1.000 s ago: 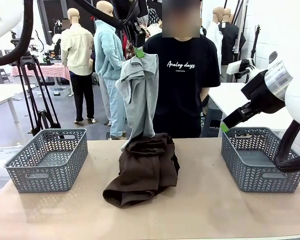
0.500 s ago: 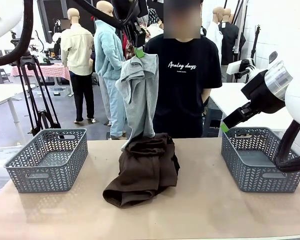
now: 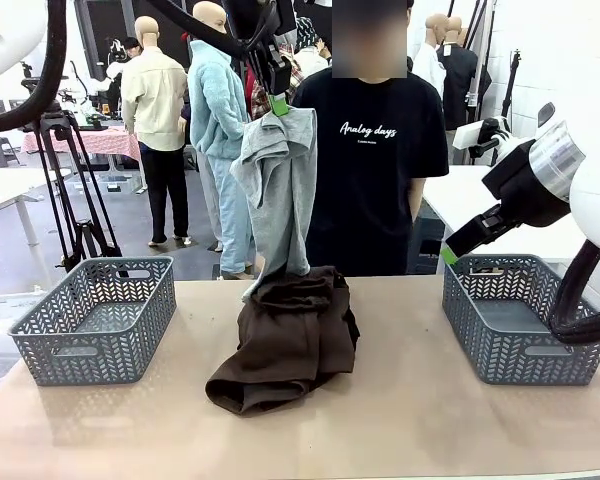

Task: Sort the tops and bottoms.
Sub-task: Sort the clothes according to human instructions.

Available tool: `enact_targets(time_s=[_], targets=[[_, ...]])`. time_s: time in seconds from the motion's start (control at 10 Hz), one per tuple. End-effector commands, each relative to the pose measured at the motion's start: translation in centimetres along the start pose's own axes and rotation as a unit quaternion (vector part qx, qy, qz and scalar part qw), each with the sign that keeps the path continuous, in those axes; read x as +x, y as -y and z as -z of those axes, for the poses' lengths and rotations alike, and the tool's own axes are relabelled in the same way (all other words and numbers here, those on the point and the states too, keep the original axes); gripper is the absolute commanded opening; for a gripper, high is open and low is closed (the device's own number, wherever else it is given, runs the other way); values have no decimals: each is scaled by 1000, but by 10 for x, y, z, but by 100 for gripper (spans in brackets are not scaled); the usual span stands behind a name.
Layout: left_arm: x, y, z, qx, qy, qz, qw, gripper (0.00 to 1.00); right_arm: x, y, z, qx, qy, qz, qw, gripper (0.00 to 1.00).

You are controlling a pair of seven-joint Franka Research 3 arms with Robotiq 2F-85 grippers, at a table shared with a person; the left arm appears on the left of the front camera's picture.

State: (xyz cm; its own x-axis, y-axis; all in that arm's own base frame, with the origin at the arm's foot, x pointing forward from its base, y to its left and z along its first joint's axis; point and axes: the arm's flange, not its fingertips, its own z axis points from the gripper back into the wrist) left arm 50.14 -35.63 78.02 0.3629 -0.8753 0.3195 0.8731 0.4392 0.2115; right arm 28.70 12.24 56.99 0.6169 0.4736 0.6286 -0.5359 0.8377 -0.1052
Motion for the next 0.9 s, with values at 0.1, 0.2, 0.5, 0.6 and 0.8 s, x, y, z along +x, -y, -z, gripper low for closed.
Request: enact_targets(time_s=[0.1,0.2,0.5,0.6,0.8], targets=[[-3,2,-4,7,-5,-3,1000,0,0,0,1,0,-1,0,1000,100],[-3,2,-4,7,-5,-3,1000,0,0,0,1,0,-1,0,1000,100],[-3,2,-4,7,-5,-3,1000,0,0,0,1,0,-1,0,1000,100],[-3,2,-4,7,-5,-3,1000,0,0,0,1,0,-1,0,1000,100],[-3,2,-4,7,-5,-3,1000,0,0,0,1,0,-1,0,1000,100]])
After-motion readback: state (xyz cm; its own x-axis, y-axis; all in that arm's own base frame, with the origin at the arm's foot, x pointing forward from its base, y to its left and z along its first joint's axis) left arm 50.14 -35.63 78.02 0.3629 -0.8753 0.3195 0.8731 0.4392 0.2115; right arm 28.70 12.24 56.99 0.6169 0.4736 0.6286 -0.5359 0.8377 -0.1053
